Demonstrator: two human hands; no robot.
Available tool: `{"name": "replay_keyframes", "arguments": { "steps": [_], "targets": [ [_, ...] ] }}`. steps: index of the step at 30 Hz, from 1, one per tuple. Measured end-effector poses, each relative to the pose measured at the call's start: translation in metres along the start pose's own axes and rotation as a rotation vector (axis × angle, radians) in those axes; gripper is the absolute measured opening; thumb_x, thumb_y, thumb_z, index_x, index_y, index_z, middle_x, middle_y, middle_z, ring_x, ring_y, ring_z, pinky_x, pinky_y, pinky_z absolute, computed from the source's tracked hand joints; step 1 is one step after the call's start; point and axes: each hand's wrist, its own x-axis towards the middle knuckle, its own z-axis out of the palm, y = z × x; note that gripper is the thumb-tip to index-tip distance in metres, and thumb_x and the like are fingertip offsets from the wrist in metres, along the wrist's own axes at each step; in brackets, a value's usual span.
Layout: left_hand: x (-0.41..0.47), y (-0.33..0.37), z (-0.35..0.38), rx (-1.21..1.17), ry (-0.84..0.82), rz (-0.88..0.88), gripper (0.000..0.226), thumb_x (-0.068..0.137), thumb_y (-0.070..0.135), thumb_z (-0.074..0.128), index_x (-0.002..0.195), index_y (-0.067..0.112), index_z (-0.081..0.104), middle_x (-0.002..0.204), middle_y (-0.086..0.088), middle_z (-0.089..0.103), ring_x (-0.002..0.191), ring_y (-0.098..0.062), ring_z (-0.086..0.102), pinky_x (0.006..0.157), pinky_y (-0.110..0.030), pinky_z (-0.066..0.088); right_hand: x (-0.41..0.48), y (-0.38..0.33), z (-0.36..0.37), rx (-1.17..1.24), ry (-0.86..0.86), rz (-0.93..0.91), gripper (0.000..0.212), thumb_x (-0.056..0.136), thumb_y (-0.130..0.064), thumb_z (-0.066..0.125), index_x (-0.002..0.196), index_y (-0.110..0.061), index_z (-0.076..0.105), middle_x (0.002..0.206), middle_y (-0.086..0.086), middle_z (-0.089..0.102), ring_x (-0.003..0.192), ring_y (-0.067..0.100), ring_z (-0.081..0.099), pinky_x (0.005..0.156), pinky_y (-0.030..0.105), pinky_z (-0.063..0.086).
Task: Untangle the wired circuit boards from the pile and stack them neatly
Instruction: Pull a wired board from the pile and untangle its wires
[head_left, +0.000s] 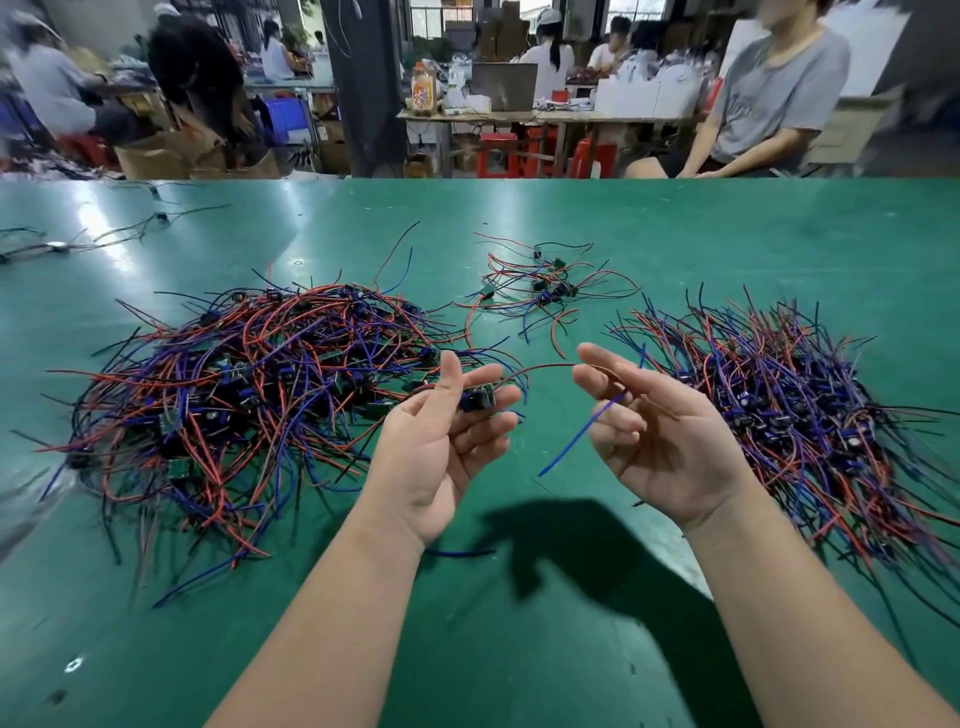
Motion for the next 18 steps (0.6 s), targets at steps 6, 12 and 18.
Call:
{"name": "replay_keyframes", "arguments": {
  "steps": [6, 12, 18],
  "targets": [
    [0.004, -0.002, -0.002, 0.029, 0.086, 0.046, 0.039, 0.073, 0.049, 0.059, 0.081, 0.014, 0.072, 0.075, -0.007, 0.074, 0.051, -0.009, 0.066, 0.045, -0.019, 0.052, 0.002, 0.003, -0.002, -0.113, 0.069, -0.020, 0.027, 0.077, -0.023, 0.058, 0.093, -0.007, 0.073, 0.067, 0.004, 0.061, 0.043, 0.009, 0.048, 0.044, 0.017, 0.043],
    [0.010, -0.015, -0.006, 0.366, 0.248, 0.208, 0.033, 0.089, 0.042, 0.056, 0.083, 0.012, 0.068, 0.070, -0.006, 0.074, 0.052, -0.013, 0.067, 0.047, -0.022, 0.052, 0.010, 0.015, -0.016, -1.085, 0.445, -0.435, 0.013, 0.089, -0.004, 0.060, 0.097, -0.012, 0.066, 0.082, 0.005, 0.068, 0.071, 0.016, 0.067, 0.070, 0.024, 0.054],
    [0.009, -0.028, -0.008, 0.981, 0.131, 0.459, 0.047, 0.099, 0.039, 0.045, 0.069, 0.005, 0.060, 0.084, -0.015, 0.073, 0.073, -0.028, 0.068, 0.069, -0.038, 0.054, 0.003, 0.037, -0.008, -1.523, -0.054, -0.504, 0.054, 0.075, -0.014, 0.078, 0.126, -0.018, 0.060, 0.101, -0.008, 0.065, 0.091, 0.002, 0.061, 0.086, 0.017, 0.049]
  ]
}}
